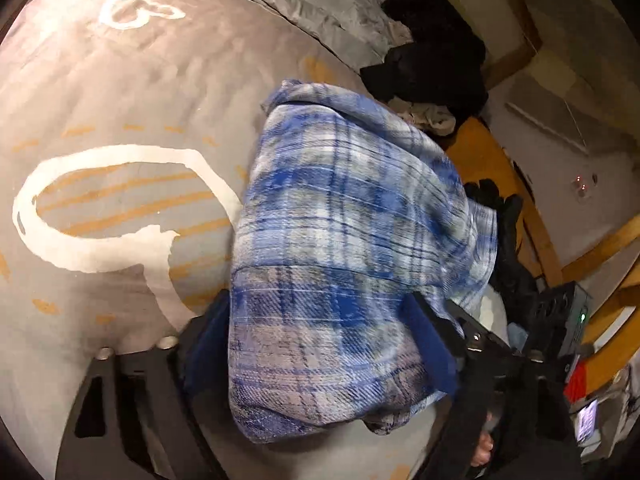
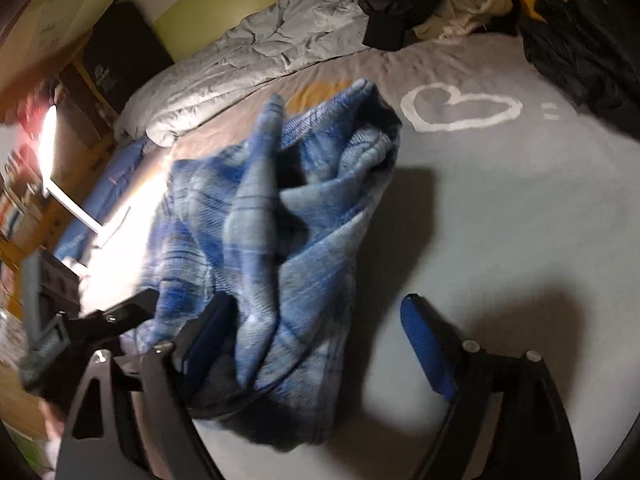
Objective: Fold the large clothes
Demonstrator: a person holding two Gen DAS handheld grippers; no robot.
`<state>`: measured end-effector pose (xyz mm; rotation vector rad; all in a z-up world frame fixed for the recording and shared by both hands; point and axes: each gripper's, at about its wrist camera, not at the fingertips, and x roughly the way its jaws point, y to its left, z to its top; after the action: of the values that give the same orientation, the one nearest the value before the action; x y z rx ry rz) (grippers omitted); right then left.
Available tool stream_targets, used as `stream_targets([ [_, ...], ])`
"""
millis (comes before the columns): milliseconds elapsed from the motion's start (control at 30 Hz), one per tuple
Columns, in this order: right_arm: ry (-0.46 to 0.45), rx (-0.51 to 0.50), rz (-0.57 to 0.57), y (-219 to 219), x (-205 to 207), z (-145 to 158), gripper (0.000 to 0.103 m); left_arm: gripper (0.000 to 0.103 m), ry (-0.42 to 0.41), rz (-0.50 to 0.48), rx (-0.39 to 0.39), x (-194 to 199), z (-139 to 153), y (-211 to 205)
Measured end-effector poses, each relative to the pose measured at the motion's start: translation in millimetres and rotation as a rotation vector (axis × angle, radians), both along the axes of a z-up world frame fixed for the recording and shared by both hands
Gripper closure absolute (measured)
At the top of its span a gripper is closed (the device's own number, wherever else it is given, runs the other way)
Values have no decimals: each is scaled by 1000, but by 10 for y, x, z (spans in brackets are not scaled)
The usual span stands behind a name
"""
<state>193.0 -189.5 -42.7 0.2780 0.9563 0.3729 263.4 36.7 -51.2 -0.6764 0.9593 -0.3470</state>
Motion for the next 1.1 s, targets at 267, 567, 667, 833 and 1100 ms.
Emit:
stream_targets([
  [267, -48, 10, 41, 143, -98, 69, 64, 52, -36, 8, 17, -61, 49, -60],
  [567, -99, -7, 37, 119, -173, 284, 74, 77, -196, -27, 201, -142, 541, -379],
  [667, -137, 18, 32, -67, -187, 534, 74, 78, -261, -56, 209, -152, 808, -513],
  [833, -266, 18, -27, -526, -163, 1121, 74, 78, -397, -116, 194, 71, 1408, -1003],
  [1100, -463, -51, -209, -1822, 24, 1894, 74, 78, -615, -294, 181, 736, 2211, -2410],
])
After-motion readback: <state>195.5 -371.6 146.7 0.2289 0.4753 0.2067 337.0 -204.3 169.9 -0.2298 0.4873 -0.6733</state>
